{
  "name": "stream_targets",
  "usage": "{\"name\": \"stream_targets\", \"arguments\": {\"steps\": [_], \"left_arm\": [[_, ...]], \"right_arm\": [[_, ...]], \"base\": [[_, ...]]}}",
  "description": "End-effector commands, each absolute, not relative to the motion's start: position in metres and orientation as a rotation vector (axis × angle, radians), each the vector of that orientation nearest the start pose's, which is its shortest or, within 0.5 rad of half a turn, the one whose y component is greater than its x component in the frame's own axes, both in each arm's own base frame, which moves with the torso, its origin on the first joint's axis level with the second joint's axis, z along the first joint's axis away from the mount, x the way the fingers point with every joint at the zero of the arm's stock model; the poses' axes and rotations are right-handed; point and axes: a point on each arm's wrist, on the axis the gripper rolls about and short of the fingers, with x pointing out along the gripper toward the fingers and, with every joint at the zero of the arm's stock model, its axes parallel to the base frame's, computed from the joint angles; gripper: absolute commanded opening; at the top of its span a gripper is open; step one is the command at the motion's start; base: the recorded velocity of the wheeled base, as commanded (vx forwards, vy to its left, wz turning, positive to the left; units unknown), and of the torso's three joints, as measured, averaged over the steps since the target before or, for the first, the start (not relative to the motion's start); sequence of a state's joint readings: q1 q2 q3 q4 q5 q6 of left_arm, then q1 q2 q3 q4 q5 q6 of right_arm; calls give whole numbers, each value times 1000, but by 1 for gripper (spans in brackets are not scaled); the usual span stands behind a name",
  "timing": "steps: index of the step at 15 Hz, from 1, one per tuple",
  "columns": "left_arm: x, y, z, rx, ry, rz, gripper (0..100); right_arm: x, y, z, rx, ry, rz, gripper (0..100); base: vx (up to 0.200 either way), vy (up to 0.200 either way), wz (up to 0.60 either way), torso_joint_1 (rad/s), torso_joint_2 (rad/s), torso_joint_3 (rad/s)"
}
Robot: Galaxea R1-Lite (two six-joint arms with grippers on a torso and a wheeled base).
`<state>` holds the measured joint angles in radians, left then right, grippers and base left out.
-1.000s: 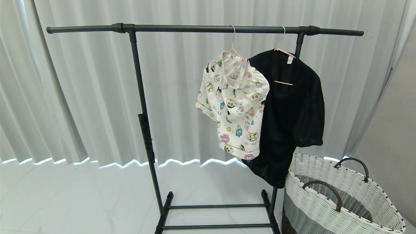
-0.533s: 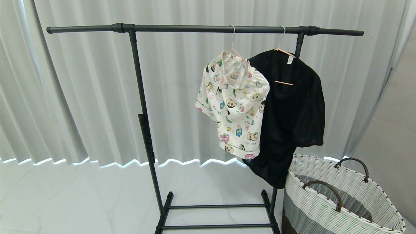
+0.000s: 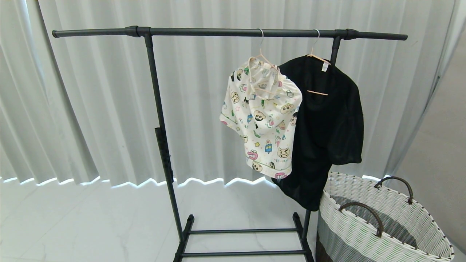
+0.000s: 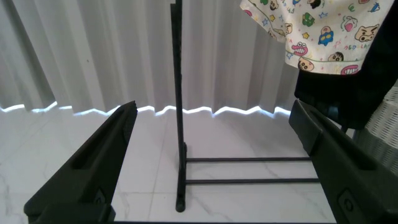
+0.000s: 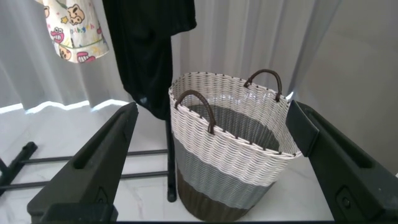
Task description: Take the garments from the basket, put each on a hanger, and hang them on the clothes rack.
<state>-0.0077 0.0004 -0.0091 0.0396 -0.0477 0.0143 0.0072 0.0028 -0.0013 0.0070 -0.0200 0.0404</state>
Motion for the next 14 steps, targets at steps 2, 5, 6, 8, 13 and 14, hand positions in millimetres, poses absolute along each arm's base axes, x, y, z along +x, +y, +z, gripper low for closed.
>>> {"name": "stream_targets", "arguments": {"steps": [2, 5, 6, 8, 13, 14], "left_arm": [[-24, -1, 74, 6, 31, -54, 100], [-24, -1, 74, 6, 31, -55, 100], [-24, -1, 74, 6, 31, -55, 100], [-24, -1, 74, 6, 31, -55, 100], [-24, -1, 74, 6, 31, -55, 100], [-24, -1, 74, 10, 30, -55, 100]], "right_arm": [[-23, -1, 75, 58, 7, -11, 100], [-23, -1, 75, 23, 6, -12, 100], [-23, -1, 75, 1, 6, -12, 100], [-23, -1, 75, 0, 5, -12, 100], [-23, -1, 75, 12, 5, -12, 100], [-23, -1, 75, 15, 6, -12, 100]], "base": [[0, 0, 0, 0, 0, 0], [0, 0, 0, 0, 0, 0], [0, 0, 0, 0, 0, 0], [0, 0, 0, 0, 0, 0], [0, 0, 0, 0, 0, 0], [0, 0, 0, 0, 0, 0]]}}
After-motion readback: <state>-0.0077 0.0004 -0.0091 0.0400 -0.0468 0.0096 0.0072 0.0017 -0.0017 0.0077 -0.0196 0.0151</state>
